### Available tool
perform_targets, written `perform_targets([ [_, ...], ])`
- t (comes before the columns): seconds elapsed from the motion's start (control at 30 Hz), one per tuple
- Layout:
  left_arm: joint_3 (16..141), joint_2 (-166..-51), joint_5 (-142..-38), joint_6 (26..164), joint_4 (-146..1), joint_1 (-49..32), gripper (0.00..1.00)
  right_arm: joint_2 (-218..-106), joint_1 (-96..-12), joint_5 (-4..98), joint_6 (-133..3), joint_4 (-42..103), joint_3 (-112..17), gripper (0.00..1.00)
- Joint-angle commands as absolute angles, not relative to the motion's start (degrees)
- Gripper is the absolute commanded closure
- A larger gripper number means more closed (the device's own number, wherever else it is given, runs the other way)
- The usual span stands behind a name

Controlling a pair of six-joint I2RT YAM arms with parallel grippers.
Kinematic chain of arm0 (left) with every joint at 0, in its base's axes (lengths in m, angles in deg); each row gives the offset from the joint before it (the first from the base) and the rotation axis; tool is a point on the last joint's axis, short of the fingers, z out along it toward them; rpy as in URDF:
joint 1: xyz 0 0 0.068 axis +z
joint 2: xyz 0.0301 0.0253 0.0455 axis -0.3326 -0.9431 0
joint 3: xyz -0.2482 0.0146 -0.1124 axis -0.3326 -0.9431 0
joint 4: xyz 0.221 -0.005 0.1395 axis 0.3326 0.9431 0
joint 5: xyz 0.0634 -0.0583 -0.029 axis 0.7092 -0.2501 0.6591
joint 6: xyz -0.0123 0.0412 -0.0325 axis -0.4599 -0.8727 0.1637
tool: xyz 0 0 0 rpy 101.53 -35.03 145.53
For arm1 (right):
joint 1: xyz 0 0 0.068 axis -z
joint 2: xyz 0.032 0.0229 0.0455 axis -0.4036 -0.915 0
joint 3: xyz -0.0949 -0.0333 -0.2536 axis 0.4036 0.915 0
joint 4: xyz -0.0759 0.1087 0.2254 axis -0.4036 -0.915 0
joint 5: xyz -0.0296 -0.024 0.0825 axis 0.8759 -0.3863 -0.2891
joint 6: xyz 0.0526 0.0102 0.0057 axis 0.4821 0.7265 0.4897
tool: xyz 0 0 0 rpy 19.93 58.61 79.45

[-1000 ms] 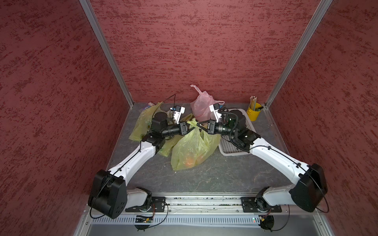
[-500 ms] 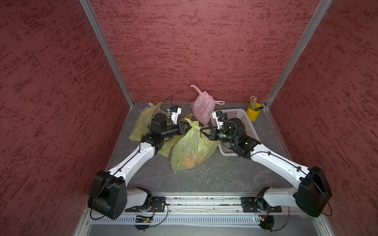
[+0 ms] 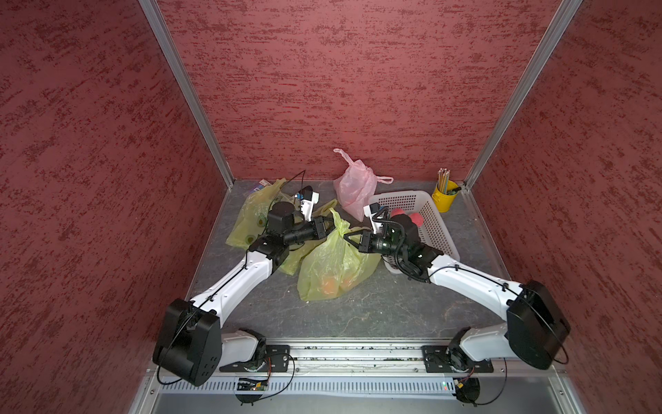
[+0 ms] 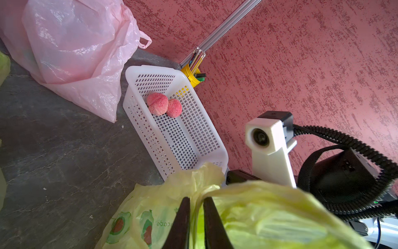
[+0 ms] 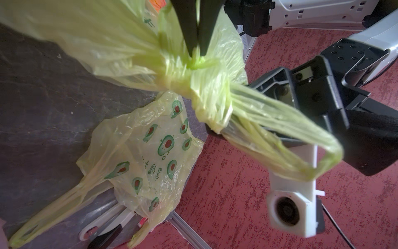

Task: Place the peach into a plastic bag & tie a knot
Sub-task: Cross the plastic bag at the center of the board.

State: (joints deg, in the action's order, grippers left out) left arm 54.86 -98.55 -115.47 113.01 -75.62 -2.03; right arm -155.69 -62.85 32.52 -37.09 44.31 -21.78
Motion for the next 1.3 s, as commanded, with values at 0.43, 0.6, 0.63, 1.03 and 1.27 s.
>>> perform_targets([
  [0.43, 53.1, -88.3, -107.9, 105.5, -54.2, -3.1, 0.41, -156.8, -63.4, 32.4, -34.0, 50.0, -23.9, 1.0],
  [0.6, 51.5, -85.6, -106.9, 104.6, -52.3, -2.9, 0.36, -158.9, -63.4, 32.0, -33.7, 50.3, -24.4, 1.0],
  [0.63, 51.4, -85.7, -107.6, 104.4, -52.7, -2.9, 0.36, -159.2, -63.5, 31.8, -33.6, 50.5, -24.4, 1.0],
  [1.03, 56.3, -91.9, -109.7, 105.3, -56.8, -1.8, 0.34, -158.6, -64.7, 31.5, -33.8, 50.6, -23.5, 1.0],
  [1.27, 58.8, -96.2, -114.3, 106.9, -60.1, -1.1, 0.36, -158.4, -65.1, 31.4, -34.1, 50.6, -23.0, 1.0],
])
